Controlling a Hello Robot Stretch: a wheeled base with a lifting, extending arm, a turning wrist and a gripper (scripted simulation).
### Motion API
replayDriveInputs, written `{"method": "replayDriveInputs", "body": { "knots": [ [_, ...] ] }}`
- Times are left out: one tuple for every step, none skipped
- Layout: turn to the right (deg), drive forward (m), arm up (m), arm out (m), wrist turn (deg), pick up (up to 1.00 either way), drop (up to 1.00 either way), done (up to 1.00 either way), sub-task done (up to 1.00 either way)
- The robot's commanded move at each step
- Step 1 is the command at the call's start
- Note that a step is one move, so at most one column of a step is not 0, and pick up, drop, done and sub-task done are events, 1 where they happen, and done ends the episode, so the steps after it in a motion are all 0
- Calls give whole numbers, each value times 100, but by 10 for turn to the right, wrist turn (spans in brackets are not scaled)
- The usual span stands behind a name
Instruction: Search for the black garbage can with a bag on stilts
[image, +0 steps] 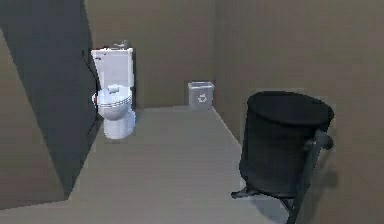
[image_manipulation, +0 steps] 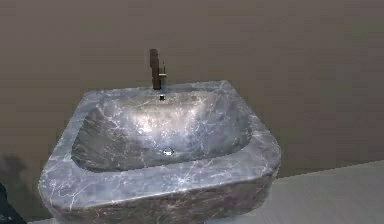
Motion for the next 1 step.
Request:
{"method": "replayDriveInputs", "body": {
  "knots": [
    [270,0,0,0,0,0,0,0,0]
  ]
}}
